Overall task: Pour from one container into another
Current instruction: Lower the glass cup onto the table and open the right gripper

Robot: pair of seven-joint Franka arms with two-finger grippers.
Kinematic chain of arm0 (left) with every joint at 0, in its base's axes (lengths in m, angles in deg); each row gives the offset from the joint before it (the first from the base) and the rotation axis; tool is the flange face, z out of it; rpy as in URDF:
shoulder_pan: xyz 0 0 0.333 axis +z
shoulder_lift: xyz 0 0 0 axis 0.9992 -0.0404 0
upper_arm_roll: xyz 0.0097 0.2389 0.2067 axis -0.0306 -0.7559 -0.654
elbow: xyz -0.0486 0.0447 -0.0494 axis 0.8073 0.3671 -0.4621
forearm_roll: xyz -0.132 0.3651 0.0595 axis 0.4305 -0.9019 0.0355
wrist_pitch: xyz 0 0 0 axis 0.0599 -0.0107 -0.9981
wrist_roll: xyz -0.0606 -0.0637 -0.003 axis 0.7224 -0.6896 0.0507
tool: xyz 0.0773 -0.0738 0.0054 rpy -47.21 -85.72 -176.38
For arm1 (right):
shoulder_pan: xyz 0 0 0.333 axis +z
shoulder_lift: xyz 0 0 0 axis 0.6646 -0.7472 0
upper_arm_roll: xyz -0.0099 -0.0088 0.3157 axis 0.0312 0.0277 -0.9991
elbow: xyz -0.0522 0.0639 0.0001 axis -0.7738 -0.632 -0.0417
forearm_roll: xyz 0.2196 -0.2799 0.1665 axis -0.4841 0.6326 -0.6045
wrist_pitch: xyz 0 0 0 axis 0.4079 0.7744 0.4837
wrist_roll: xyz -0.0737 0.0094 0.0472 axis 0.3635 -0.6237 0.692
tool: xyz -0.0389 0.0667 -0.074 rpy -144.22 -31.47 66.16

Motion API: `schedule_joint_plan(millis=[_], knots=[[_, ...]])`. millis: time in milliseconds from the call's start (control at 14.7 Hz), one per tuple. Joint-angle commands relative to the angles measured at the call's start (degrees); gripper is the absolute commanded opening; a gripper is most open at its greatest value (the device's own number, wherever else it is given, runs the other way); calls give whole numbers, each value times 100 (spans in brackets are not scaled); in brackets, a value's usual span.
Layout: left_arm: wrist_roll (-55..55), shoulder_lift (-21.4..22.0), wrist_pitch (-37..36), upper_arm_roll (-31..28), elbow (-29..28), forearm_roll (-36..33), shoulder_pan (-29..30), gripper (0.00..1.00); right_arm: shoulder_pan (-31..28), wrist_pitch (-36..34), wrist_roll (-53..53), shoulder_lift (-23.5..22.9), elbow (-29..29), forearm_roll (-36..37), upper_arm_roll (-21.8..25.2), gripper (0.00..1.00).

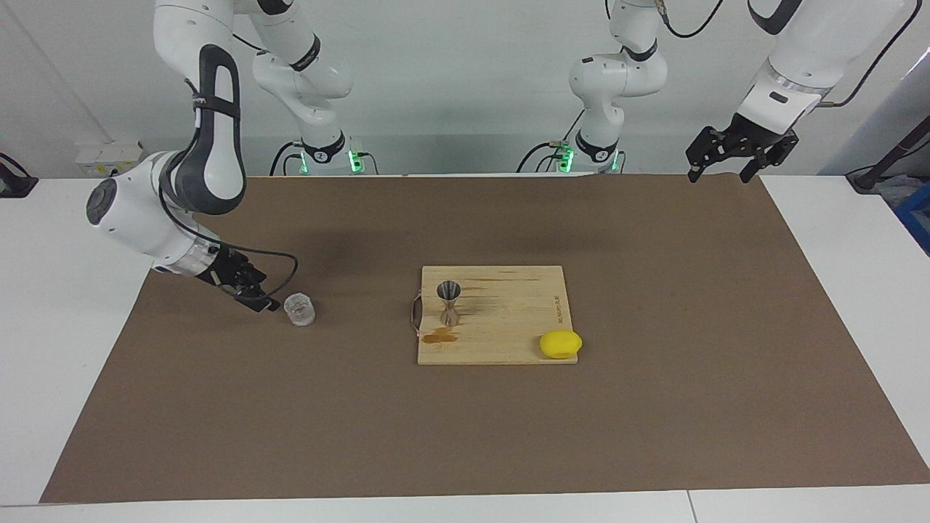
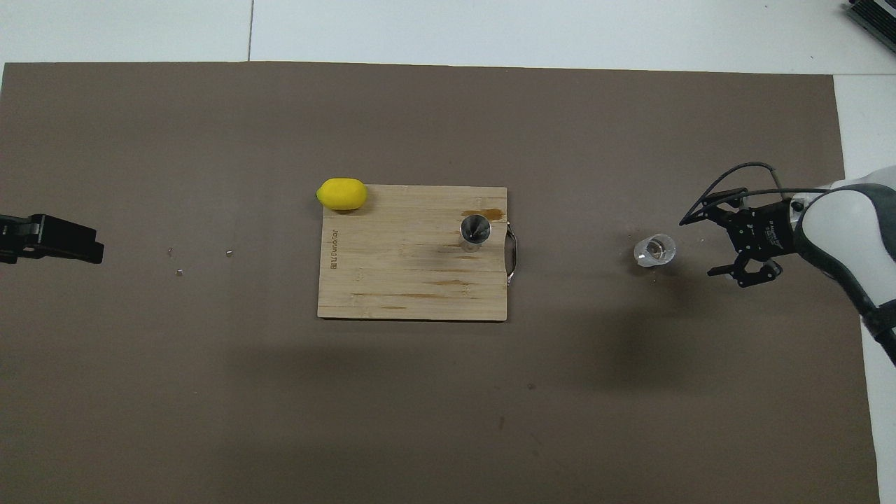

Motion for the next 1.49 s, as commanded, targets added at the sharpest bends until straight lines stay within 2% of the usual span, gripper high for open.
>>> schedule_joint_plan(millis=[0, 339, 611, 747, 1018, 1290, 1426], knots=[[-55, 158, 20, 10, -171, 13, 29, 100, 388, -17, 344, 213, 109, 778, -17, 100], [-55, 158, 20, 10, -171, 13, 29, 100, 1110, -245, 353, 511, 117, 1536, -17, 100], [-55, 158, 20, 10, -171, 13, 29, 100, 1164, -307, 563, 1046, 47, 1545, -44, 100], [-55, 158, 20, 10, -171, 13, 29, 100, 1155, -560, 844, 1346, -66, 1624, -35, 100], [-55, 158, 20, 10, -171, 13, 29, 100, 1102, -1438, 1179, 1321, -1093, 2133, -44, 100], [-55, 158, 20, 10, -171, 13, 29, 100, 1014, -2106, 1188, 1242, -2025, 2152, -35, 100], [-55, 158, 20, 10, -171, 13, 29, 100, 997, -2345, 1179, 1250, -2264, 2152, -26, 100]])
